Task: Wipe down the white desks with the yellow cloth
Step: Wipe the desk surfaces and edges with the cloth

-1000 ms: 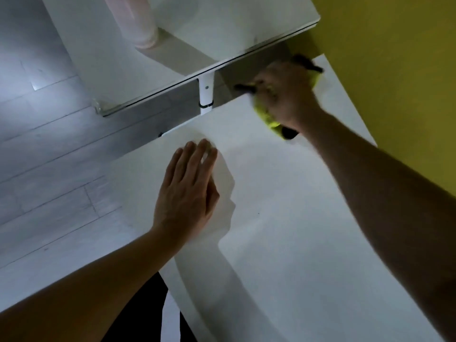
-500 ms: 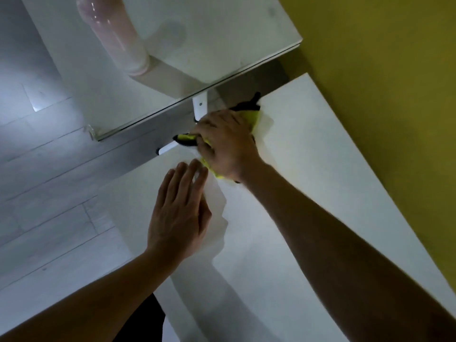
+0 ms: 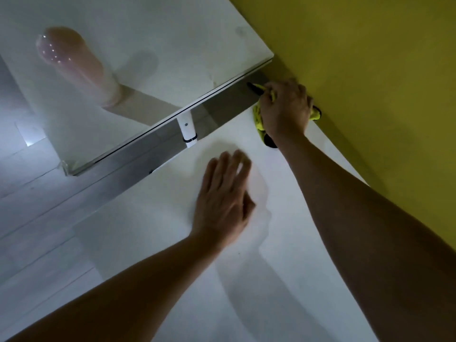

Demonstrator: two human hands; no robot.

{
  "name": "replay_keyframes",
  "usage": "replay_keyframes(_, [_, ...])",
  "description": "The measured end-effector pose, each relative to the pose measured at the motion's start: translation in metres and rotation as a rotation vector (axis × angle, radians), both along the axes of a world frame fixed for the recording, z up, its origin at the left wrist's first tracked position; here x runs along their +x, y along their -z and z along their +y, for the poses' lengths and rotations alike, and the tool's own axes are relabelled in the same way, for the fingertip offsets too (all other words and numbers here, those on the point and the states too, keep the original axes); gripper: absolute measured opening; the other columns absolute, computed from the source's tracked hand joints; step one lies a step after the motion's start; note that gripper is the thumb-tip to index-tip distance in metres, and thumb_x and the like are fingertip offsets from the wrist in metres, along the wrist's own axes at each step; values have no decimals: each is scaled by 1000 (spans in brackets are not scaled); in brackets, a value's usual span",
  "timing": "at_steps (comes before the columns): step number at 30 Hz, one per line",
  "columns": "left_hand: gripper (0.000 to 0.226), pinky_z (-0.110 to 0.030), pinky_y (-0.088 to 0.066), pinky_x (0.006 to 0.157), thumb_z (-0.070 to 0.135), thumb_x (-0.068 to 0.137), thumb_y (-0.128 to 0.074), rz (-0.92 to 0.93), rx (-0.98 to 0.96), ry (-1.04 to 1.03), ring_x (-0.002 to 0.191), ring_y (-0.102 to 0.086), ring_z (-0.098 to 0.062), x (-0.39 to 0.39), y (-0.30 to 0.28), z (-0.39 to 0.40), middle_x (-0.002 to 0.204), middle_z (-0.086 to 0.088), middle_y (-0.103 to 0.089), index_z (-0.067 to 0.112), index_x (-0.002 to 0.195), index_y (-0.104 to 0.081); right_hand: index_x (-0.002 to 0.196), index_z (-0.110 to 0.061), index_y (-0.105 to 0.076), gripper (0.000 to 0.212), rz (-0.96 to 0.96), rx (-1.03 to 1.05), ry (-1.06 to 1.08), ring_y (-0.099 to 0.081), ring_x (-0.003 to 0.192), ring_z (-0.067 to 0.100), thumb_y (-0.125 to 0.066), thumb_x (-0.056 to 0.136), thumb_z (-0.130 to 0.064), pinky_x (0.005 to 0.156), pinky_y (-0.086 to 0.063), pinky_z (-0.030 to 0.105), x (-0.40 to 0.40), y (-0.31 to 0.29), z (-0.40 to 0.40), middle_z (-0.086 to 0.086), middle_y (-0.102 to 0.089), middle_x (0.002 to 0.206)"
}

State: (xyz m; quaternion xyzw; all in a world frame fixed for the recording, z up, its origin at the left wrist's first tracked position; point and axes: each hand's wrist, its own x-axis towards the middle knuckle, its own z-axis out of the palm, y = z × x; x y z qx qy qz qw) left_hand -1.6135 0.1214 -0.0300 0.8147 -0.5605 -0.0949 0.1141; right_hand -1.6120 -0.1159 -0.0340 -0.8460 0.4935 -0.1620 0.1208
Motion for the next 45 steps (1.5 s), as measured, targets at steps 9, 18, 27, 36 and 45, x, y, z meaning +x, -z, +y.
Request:
replay_keyframes(9, [77,-47,-10,130,44,99,-27,-27,86,15,160,-7,-30,-12,8,-32,173,-11,-8,12,166,-4,129,-29,-59,38,26,79,161,-54,119,28,-43,96,-38,100,-36,43,8,-2,-11,4,-58,130])
replay_keyframes(18, [78,-46,-9,131,44,99,-32,-52,107,11,160,-9,-30,-12,6,-32,173,-11,-10,12,166,-8,128,-20,-55,37,80,229,282,-54,121,30,-39,101,-40,105,-38,48,-26,-15,-8,9,-58,130])
replay_keyframes(27, [77,-48,-13,130,37,97,-42,-77,72,1,159,-16,-33,-13,5,-32,172,-12,-16,10,165,-16,114,-16,-63,26,86,129,431,-56,105,34,-46,96,-27,98,-38,50,-168,-6,35,13,-63,112])
replay_keyframes(36, [76,-47,-13,130,38,95,-35,-80,46,-19,159,-17,-31,-12,11,-35,172,-11,-18,13,165,-18,114,-22,-61,30,46,91,270,-61,104,29,-43,96,-37,98,-42,46,-76,-5,4,7,-65,110])
replay_keyframes(45, [76,-45,-9,131,43,96,-34,-106,48,-10,159,-16,-30,-12,9,-33,171,-10,-18,13,165,-19,118,-25,-61,31,37,131,225,-60,108,28,-45,97,-41,94,-42,43,-7,-4,-22,4,-64,114])
